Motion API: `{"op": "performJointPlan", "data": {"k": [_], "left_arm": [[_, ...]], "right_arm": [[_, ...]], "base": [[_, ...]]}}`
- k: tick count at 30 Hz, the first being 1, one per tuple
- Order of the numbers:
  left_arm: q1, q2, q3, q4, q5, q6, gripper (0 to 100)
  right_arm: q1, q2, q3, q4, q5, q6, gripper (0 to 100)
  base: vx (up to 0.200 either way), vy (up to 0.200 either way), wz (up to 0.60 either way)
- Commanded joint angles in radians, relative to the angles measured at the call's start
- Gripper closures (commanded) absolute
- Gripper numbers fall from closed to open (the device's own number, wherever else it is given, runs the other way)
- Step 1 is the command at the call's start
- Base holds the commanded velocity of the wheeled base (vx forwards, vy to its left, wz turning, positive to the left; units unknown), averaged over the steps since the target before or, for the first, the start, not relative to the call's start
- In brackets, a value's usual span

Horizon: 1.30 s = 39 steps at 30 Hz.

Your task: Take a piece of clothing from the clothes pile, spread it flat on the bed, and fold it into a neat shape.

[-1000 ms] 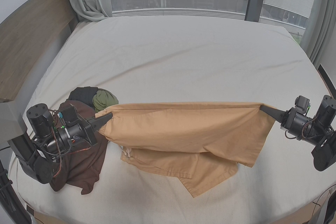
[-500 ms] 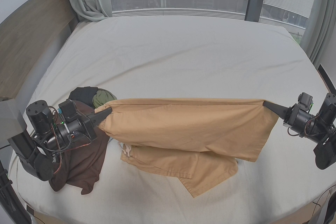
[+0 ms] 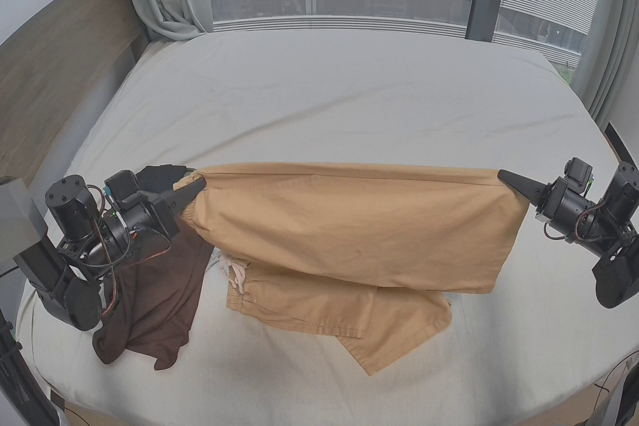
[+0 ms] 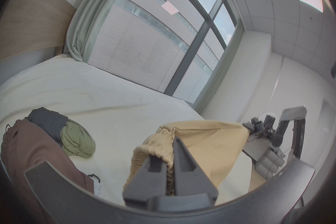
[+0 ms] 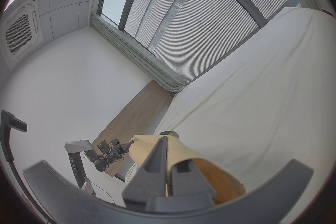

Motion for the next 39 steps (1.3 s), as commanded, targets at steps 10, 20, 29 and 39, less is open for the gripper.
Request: {"op": "performJointPlan", "data": {"k": [10, 20, 29, 39], "left_arm": [[-0.004, 0.013, -0.080, 0.000, 0.037, -0.078, 100], [-0.009, 0.096, -0.151, 0.000, 0.048, -0.078, 100], [-0.010, 0.174, -0.253, 0.002, 0.089, -0.116, 100], [-0.015, 0.266, -0.347, 0.002, 0.098, -0.159, 100]], "right_arm": [[-0.001, 0.170, -0.133, 0.000, -0.004, 0.005, 100], [0.001, 0.261, -0.223, 0.000, -0.007, 0.007, 100], [0.009, 0.354, -0.331, 0.000, -0.013, 0.007, 100], [0.016, 0.445, -0.453, 0.002, -0.034, 0.010, 100]], "base": [[0.000, 0.000, 0.00], [0.000, 0.000, 0.00], [0.000, 0.000, 0.00], [0.000, 0.000, 0.00]]}}
